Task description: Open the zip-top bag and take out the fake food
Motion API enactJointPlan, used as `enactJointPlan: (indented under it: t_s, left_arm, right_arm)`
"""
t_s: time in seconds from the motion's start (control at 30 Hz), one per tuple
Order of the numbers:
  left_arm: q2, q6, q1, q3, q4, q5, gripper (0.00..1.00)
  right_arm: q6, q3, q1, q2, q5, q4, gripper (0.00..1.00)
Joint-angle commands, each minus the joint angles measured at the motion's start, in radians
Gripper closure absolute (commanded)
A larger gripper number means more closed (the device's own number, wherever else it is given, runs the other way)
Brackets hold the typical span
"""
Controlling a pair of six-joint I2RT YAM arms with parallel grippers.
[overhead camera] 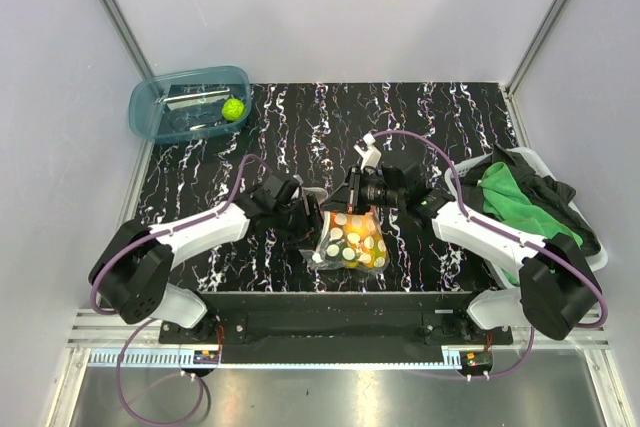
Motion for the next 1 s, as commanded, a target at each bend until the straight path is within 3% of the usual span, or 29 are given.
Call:
enactJointPlan:
  t_s: [0.0, 0.5, 0.6, 0.63, 0.73, 0.97]
  left_arm:
    - [0.03, -0.069, 0.007, -0.019, 0.139, 0.071, 0.32]
    - [0.213, -0.15, 0.039, -0.001, 0.236, -0.022, 0.32]
    - [0.252, -0.106, 0.043, 0.039, 0.224, -0.031, 0.44]
    - [0.254, -0.088, 0.044, 0.047, 0.224, -0.031, 0.55]
    - [0.226, -0.036, 0.044, 0.07, 0.236, -0.034, 0.73]
    - [0.114, 0.13, 0.041, 0.15, 0.152, -0.019, 0.94]
  right_arm:
    - [-0.015, 0.005, 0.006, 0.0, 0.032, 0.012, 1.0]
    - [-0.026, -0.006, 0.01, 0.022, 0.012, 0.001, 1.0]
    - [-0.033, -0.009, 0.01, 0.023, 0.006, -0.008, 1.0]
    - [-0.041, -0.012, 0.008, 0.022, 0.006, -0.013, 1.0]
    - [-0.065, -0.012, 0.01, -0.007, 0.018, -0.047, 1.0]
    - [-0.13, -0.006, -0.001, -0.093, 0.086, -0.128, 1.0]
